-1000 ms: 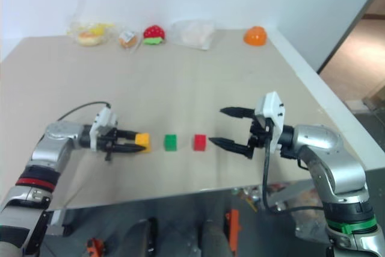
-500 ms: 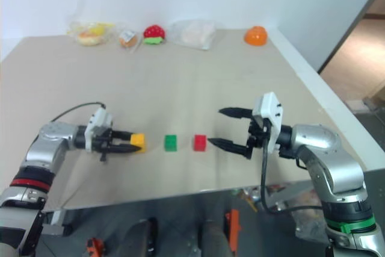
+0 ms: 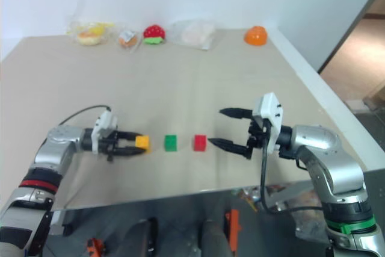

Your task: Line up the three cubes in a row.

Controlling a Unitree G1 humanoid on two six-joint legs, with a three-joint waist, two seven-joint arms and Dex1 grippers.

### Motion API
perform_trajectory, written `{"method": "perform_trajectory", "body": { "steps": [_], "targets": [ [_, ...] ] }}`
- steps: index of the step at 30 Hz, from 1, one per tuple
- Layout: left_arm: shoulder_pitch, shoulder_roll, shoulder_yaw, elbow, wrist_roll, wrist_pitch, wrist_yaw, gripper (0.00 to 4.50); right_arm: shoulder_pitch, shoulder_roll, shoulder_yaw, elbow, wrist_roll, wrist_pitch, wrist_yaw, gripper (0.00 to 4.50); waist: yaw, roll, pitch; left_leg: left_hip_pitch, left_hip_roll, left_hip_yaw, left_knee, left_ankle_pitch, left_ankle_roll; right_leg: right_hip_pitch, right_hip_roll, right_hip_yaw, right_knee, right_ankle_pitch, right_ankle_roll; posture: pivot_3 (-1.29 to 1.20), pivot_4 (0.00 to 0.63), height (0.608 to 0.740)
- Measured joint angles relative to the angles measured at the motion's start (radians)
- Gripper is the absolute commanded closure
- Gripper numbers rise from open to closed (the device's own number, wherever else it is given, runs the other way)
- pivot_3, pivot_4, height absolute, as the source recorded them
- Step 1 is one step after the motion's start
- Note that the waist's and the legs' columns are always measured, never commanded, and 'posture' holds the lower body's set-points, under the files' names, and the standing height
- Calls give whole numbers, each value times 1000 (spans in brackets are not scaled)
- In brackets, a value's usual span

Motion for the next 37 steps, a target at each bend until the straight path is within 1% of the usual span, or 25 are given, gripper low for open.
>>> {"method": "perform_trajectory", "body": {
  "steps": [3,8,11,17,19,23,25,27,31,34,37],
  "targets": [
    [-2,-9,1,14,9,-22,27,128,0,0,0,0,0,0,0,0,0,0,0,0,0,0,0,0,0,0,0,0,0,0,0,0,150,740],
    [3,-10,10,8,8,-37,39,128,0,0,0,0,0,-1,1,0,0,0,0,0,0,0,0,0,0,0,0,0,0,0,0,0,150,740],
    [52,21,24,-62,-17,-3,34,128,0,-2,0,0,0,-2,2,0,-3,0,0,0,0,0,0,0,0,0,0,0,0,0,0,0,150,740],
    [204,226,103,-216,-75,139,-6,128,-1,-21,-8,0,3,-2,11,0,-3,0,0,0,1,1,-3,-1,-1,-2,-1,0,0,-1,-1,0,150,740],
    [252,276,128,-267,-100,197,-11,128,-1,-24,-19,1,3,-2,18,0,-3,0,0,0,0,1,-2,-1,-2,-2,-2,-1,0,-1,-1,0,150,740],
    [315,319,214,-336,-163,315,40,128,-1,-25,-24,2,2,-3,21,0,-1,0,0,0,0,2,-2,-2,-4,-4,-6,-4,-2,-1,-1,0,150,740],
    [334,322,269,-355,-184,347,84,128,-1,-25,-28,5,2,-3,20,0,-2,0,0,0,0,2,-2,-2,-4,-4,-6,-4,-2,-1,-1,0,150,740],
    [357,322,297,-368,-177,347,144,128,6,-25,-33,9,6,-1,24,0,-2,0,0,0,0,2,-2,-3,-4,-4,-7,-6,-3,-1,-1,0,150,740],
    [432,303,300,-423,-158,349,221,128,53,-46,-33,35,-3,-4,51,0,0,0,0,0,0,2,-2,-3,-4,-4,-8,-7,-3,-1,-1,0,150,740],
    [433,271,293,-469,-157,368,289,128,79,-51,-32,78,-23,-8,53,0,2,0,0,0,0,2,-2,-3,-4,-4,-9,-9,-3,-1,-1,0,150,740],
    [417,243,293,-484,-160,378,346,128,96,-50,-34,80,-23,-8,43,0,1,0,0,0,0,2,-3,-3,-4,-2,-8,-9,-3,-1,-1,0,150,740]
  ]
}}
